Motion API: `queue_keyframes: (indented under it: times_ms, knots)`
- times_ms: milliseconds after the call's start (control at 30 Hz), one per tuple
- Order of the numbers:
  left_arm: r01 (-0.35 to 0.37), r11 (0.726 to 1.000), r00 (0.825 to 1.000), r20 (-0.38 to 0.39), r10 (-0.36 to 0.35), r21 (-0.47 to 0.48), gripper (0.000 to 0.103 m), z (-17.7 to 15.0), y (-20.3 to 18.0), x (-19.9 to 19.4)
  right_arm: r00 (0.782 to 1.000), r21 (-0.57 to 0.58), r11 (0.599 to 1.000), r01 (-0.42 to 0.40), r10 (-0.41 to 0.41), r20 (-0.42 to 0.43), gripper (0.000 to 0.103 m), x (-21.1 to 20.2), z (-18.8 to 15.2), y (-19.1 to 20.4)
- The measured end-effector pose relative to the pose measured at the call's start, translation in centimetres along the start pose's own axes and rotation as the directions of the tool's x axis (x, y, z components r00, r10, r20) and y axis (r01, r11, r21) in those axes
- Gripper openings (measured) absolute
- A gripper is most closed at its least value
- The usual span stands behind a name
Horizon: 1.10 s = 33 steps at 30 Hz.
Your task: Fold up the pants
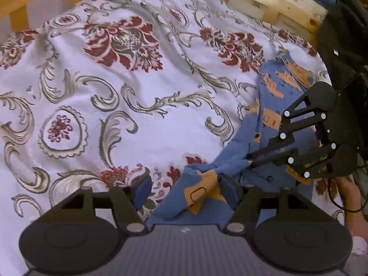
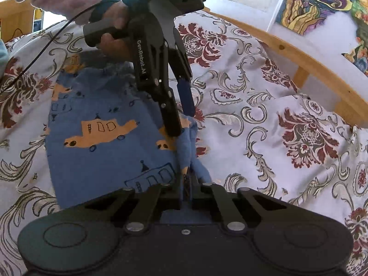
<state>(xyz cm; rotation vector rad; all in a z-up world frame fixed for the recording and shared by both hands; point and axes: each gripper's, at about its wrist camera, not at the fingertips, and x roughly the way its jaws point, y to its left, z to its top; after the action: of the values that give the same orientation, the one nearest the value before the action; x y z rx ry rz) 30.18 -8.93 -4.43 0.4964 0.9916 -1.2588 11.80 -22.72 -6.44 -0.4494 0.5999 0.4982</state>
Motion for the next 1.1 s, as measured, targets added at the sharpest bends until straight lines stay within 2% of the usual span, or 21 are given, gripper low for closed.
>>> queue_keyframes:
  times_ms: [67, 100, 133, 233, 300, 367, 433, 533, 567, 600, 667, 700, 767, 867, 900, 933, 967, 1033, 1100]
  knots:
    - [0.021, 1.000, 1.000, -0.023, -0.021, 0.002, 0.057, 0.3, 0.0, 0.4, 1.000, 0.014, 1.000, 0.007, -0.007, 0.007, 0.004, 0.1, -0.2, -0.1]
    - [0.033, 0.999, 0.999, -0.027, -0.033, 0.000, 0.039, 0.5, 0.0, 0.6, 1.000, 0.016, 1.000, 0.010, -0.010, 0.010, 0.004, 0.1, -0.2, -0.2]
    - [0.035, 0.999, 0.999, -0.025, -0.036, -0.010, 0.026, 0.6, 0.1, 0.7, 1.000, 0.013, 1.000, 0.020, -0.020, 0.013, 0.004, 0.0, -0.1, -0.2]
    - [0.009, 0.998, 1.000, -0.001, -0.009, -0.061, 0.010, 0.6, 0.6, 0.5, 0.996, 0.004, 0.997, 0.081, -0.082, 0.028, 0.004, 0.1, 0.4, -0.6]
    - [-0.044, 0.993, 0.998, 0.048, 0.049, -0.108, 0.007, 0.2, 1.0, -0.1, 0.989, 0.000, 0.989, 0.146, -0.146, 0.033, 0.007, 0.6, 0.8, -1.0]
    - [-0.088, 0.983, 0.991, 0.089, 0.104, -0.162, 0.007, -0.2, 1.1, -0.5, 0.976, 0.009, 0.976, 0.219, -0.219, 0.009, 0.027, 1.8, 1.2, -1.8]
    - [-0.152, 0.968, 0.979, 0.105, 0.176, -0.198, 0.007, -0.6, 0.8, -0.2, 0.952, 0.041, 0.952, 0.304, -0.303, -0.036, 0.040, 3.0, 1.2, -2.8]
    - [-0.230, 0.951, 0.962, 0.097, 0.254, -0.206, 0.007, -0.8, 0.0, 1.1, 0.924, 0.125, 0.916, 0.382, -0.375, -0.076, 0.057, 2.2, 0.7, -4.3]
    - [-0.248, 0.948, 0.959, 0.090, 0.270, -0.200, 0.007, -0.8, -0.2, 1.5, 0.918, 0.151, 0.905, 0.397, -0.389, -0.082, 0.057, 1.2, 0.4, -4.6]
    - [-0.263, 0.945, 0.955, 0.088, 0.284, -0.196, 0.008, -0.9, -0.4, 1.9, 0.920, 0.168, 0.905, 0.391, -0.381, -0.087, 0.057, 0.2, 0.0, -4.9]
    - [-0.273, 0.940, 0.951, 0.090, 0.295, -0.203, 0.016, -1.0, -0.3, 2.2, 0.929, 0.185, 0.911, 0.370, -0.355, -0.106, 0.062, -1.7, -0.8, -4.9]
    - [-0.277, 0.938, 0.949, 0.095, 0.301, -0.210, 0.022, -1.1, -0.1, 2.3, 0.924, 0.192, 0.905, 0.379, -0.360, -0.129, 0.063, -2.3, -1.5, -4.8]
    - [-0.268, 0.931, 0.949, 0.099, 0.299, -0.247, 0.029, -1.2, 0.6, 2.1, 0.897, 0.221, 0.875, 0.432, -0.392, -0.203, 0.065, -2.7, -3.1, -5.2]
    - [-0.257, 0.917, 0.948, 0.105, 0.300, -0.305, 0.039, -1.5, 1.6, 1.8, 0.830, 0.270, 0.791, 0.549, -0.478, -0.287, 0.070, -2.7, -5.9, -7.5]
    - [-0.267, 0.910, 0.944, 0.105, 0.314, -0.318, 0.044, -1.5, 1.6, 1.7, 0.804, 0.276, 0.760, 0.588, -0.510, -0.306, 0.081, -2.9, -6.6, -8.4]
    - [-0.285, 0.902, 0.937, 0.102, 0.333, -0.325, 0.050, -1.5, 1.5, 1.5, 0.779, 0.298, 0.724, 0.622, -0.533, -0.331, 0.088, -3.4, -7.1, -9.3]
    - [-0.308, 0.892, 0.929, 0.098, 0.357, -0.330, 0.053, -1.5, 1.3, 1.3, 0.762, 0.334, 0.686, 0.646, -0.551, -0.341, 0.088, -4.3, -7.3, -10.2]
    - [-0.348, 0.870, 0.910, 0.099, 0.404, -0.351, 0.056, -1.4, 0.8, 0.7, 0.733, 0.403, 0.613, 0.680, -0.591, -0.337, 0.089, -6.9, -7.5, -11.1]
    - [-0.380, 0.840, 0.891, 0.092, 0.445, -0.388, 0.062, -1.3, 0.3, 0.1, 0.701, 0.472, 0.532, 0.703, -0.629, -0.335, 0.099, -10.1, -7.7, -11.5]
